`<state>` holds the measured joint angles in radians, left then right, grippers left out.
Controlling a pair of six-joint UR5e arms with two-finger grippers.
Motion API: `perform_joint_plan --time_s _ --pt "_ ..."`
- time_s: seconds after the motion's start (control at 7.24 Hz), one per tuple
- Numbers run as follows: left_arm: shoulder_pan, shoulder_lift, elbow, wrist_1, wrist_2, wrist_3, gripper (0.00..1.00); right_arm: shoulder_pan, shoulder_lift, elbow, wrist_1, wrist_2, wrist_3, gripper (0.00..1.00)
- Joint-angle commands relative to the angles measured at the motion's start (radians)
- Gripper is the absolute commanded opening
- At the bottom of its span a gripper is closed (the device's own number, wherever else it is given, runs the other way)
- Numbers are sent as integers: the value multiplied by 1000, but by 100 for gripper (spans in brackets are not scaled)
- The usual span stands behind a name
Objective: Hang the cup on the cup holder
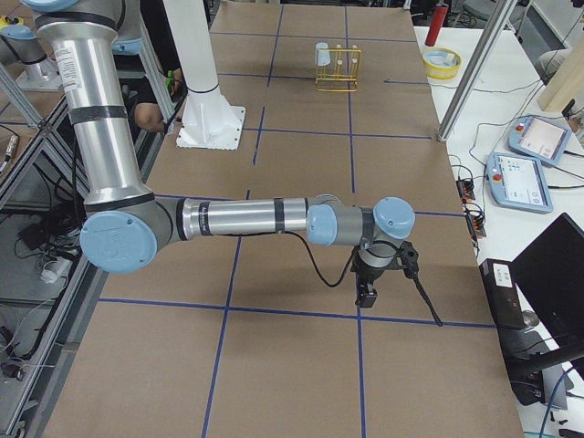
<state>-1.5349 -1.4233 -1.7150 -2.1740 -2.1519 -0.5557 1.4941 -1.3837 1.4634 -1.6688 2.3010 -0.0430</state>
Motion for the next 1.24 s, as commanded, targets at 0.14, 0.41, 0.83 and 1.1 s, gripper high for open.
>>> perform_joint_plan --time_s 0.14,0.41,0.83,1.1 --pt "-72 -5 -29 373 -63 431 100 -1 0 0 0 0 0 100" --pt "-112 -51 -37 578 -91 578 100 0 0 0 0 0 0 100" --pt "-105 -46 -32 641 -167 622 100 0 0 0 0 0 0 100" --pt "-26 -48 -23 651 -189 617 100 0 0 0 0 0 0 100"
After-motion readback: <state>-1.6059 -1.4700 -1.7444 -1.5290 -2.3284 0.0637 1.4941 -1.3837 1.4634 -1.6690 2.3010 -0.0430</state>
